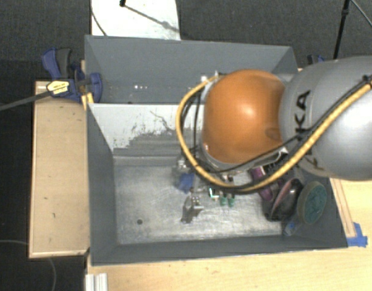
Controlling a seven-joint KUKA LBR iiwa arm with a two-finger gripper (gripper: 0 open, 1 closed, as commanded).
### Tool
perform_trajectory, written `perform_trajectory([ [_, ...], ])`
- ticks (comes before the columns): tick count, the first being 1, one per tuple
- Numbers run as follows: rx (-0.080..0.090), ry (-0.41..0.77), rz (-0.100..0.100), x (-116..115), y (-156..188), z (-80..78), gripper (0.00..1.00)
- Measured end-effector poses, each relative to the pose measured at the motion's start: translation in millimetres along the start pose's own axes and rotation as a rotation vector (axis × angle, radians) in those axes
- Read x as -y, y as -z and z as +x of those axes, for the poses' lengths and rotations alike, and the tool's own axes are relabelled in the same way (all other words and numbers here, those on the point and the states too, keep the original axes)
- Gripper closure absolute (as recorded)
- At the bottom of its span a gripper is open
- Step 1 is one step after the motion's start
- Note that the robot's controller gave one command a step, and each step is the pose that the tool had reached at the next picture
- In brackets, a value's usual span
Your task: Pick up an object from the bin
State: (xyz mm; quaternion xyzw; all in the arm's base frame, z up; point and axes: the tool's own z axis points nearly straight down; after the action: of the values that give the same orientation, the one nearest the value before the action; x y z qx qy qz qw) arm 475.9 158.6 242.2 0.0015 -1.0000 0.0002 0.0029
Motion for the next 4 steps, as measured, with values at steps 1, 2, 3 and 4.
perform_trajectory([
  [1,0.014,-0.123,-0.004,73,-172,-76.8,0.00],
  [2,0.011,-0.272,-0.004,57,-140,-87.5,0.00],
  [3,0.012,-0.137,0.001,125,-136,-108.8,0.00],
  [4,0.012,-0.095,-0.004,147,-169,-112.0,0.00],
])
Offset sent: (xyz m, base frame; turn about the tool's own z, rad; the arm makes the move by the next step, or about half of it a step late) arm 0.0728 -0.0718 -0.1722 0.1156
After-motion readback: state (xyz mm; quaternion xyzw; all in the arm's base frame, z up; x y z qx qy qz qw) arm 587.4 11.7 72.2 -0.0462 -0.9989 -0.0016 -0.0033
